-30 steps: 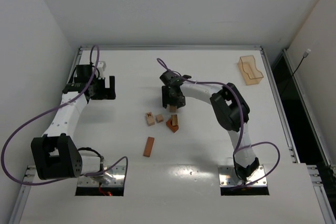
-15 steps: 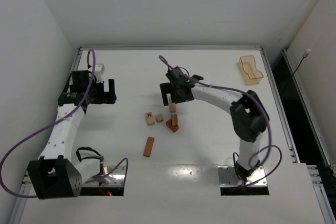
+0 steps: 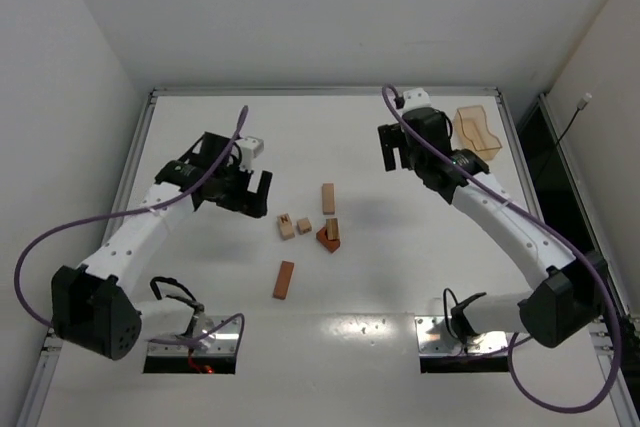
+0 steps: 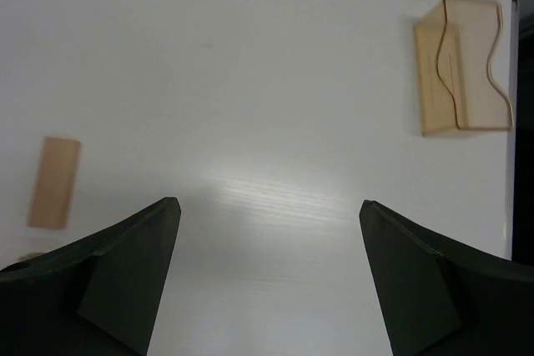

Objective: Build the wood block tower

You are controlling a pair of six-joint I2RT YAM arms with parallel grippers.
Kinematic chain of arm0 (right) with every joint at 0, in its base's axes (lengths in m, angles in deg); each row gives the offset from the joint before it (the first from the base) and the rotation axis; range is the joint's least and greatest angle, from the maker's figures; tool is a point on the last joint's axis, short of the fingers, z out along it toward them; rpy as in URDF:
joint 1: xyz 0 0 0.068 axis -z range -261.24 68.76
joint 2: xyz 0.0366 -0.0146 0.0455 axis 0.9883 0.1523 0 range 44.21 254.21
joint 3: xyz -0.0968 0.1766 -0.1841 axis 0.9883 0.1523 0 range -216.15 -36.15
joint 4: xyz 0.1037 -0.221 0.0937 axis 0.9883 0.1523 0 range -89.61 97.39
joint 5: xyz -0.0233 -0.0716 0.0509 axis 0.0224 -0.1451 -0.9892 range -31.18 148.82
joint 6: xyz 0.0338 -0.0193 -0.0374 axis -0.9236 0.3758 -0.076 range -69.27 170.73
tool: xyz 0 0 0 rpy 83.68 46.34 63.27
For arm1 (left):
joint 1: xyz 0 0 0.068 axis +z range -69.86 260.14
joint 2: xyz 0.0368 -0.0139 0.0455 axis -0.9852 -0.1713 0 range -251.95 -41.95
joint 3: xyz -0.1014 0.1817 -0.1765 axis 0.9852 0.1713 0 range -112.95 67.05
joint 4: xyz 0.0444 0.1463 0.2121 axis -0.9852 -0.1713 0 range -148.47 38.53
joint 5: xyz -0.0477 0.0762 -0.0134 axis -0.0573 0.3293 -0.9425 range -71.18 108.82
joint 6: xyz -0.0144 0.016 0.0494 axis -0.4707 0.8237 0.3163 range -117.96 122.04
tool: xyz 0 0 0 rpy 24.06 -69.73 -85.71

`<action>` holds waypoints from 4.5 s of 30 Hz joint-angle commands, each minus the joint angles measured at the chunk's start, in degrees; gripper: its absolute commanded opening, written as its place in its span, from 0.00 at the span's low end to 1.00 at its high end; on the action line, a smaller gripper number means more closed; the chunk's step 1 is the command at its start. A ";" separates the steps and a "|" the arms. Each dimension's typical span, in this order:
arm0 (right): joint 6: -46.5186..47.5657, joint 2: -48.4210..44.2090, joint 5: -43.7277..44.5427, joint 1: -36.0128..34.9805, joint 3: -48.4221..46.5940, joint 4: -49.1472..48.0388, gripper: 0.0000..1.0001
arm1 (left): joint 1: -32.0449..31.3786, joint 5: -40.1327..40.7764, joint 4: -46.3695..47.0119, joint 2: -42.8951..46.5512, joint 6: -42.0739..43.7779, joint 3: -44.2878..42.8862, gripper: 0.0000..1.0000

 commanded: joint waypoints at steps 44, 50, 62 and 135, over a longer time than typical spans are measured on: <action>-4.26 -3.98 -20.18 21.90 9.19 2.57 0.85 | -35.01 14.16 3.38 -19.96 -33.28 4.58 0.61; -4.79 -2.75 -21.94 21.90 8.66 2.05 0.85 | -35.01 16.18 4.08 -18.63 -32.75 8.18 0.61; -4.79 -1.70 -22.47 21.90 8.66 2.05 0.85 | -34.39 12.93 7.77 -27.68 -33.89 7.74 0.49; -6.99 3.58 -29.32 21.90 8.57 2.05 0.85 | -17.78 14.07 8.30 -56.77 -36.44 -33.12 0.00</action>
